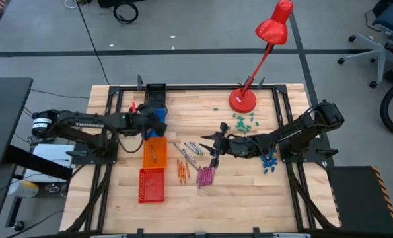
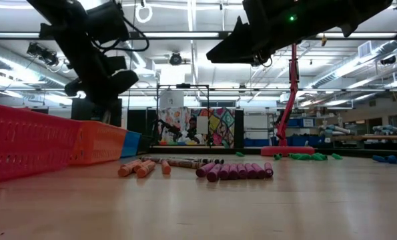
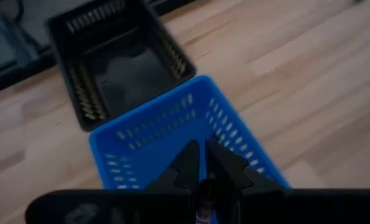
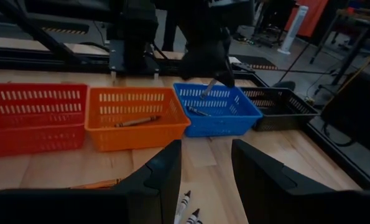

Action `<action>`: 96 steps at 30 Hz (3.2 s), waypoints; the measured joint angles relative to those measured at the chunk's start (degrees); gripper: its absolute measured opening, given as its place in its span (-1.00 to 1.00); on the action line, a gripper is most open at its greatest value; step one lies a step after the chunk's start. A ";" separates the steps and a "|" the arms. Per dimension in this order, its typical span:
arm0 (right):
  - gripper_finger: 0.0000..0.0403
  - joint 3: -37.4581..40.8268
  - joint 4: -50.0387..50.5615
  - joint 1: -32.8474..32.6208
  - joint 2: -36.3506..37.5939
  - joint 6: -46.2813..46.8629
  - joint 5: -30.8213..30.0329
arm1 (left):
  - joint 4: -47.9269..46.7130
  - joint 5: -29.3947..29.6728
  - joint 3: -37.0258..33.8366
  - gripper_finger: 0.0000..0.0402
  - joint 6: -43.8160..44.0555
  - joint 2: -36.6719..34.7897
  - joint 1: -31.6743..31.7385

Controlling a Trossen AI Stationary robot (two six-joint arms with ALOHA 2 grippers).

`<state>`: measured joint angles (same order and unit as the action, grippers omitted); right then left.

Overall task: Sort crayons
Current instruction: Put the black crayon into the blue bin

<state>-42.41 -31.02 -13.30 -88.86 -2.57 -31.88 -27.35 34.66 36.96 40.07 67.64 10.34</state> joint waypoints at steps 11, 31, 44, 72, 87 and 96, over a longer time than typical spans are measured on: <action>-0.28 0.04 -0.31 0.02 0.00 0.00 0.04 | -0.70 -5.97 0.08 -0.67 2.84 8.51 1.08; -0.28 0.04 10.13 3.08 -0.02 9.17 7.18 | 4.48 -3.46 3.11 -0.10 -4.59 7.54 -1.18; -0.28 0.02 21.24 0.57 -1.91 20.46 3.58 | 22.31 2.18 3.12 -0.10 -19.82 7.54 -10.22; -0.28 -5.39 7.86 5.56 -22.71 22.58 5.55 | 26.72 2.16 3.09 -0.10 -21.22 7.54 -13.21; -0.28 -5.66 12.42 7.99 -22.69 28.23 11.02 | 26.31 2.15 3.09 -0.10 -21.42 7.54 -13.21; -0.28 -5.45 14.44 9.11 -21.89 29.18 13.16 | 26.24 1.17 3.09 -0.10 -21.42 7.54 -13.21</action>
<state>-47.86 -16.59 -4.19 -110.75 26.62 -18.72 -1.10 35.83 40.05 18.65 75.18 -2.87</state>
